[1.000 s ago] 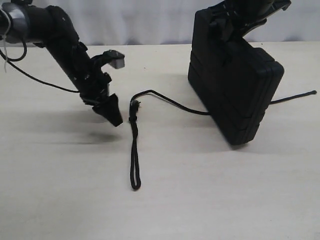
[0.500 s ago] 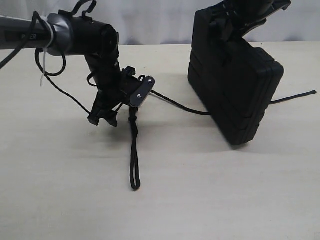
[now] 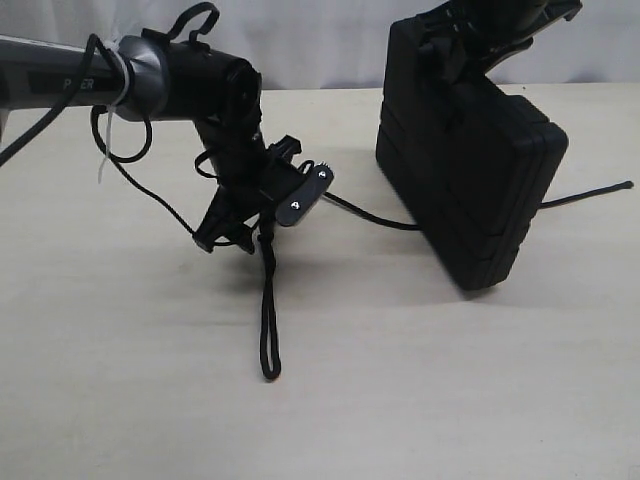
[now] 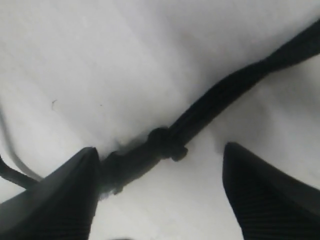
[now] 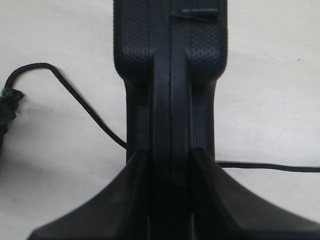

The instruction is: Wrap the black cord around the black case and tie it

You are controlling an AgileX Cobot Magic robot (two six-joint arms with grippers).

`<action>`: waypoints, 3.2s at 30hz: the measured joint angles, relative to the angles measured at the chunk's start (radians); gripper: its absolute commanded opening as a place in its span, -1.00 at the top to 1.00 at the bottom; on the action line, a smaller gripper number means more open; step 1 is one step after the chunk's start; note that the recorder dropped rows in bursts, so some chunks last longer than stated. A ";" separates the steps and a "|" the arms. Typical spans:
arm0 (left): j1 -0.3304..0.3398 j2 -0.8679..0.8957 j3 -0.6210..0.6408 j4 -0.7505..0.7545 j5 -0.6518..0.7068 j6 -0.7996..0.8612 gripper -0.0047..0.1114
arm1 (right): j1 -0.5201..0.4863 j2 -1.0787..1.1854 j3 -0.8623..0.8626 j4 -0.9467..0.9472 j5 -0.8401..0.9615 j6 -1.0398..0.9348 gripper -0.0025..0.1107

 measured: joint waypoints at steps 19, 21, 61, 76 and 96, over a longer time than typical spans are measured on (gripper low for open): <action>-0.004 0.045 -0.009 -0.057 0.005 -0.177 0.92 | 0.000 0.000 0.000 0.000 0.000 -0.002 0.88; -0.004 0.045 -0.009 -0.111 0.015 -0.244 0.92 | 0.000 0.000 0.000 0.000 0.000 -0.003 0.88; 0.077 -0.135 -0.007 -0.354 -0.414 -0.975 0.92 | 0.000 0.003 -0.002 0.000 -0.001 -0.008 0.88; 0.075 -0.140 -0.007 -0.548 -0.406 -0.992 0.92 | 0.000 0.003 -0.002 0.000 -0.001 -0.008 0.88; 0.051 -0.187 0.046 -0.505 -0.446 -0.974 0.92 | 0.000 0.004 -0.002 0.000 -0.001 -0.009 0.88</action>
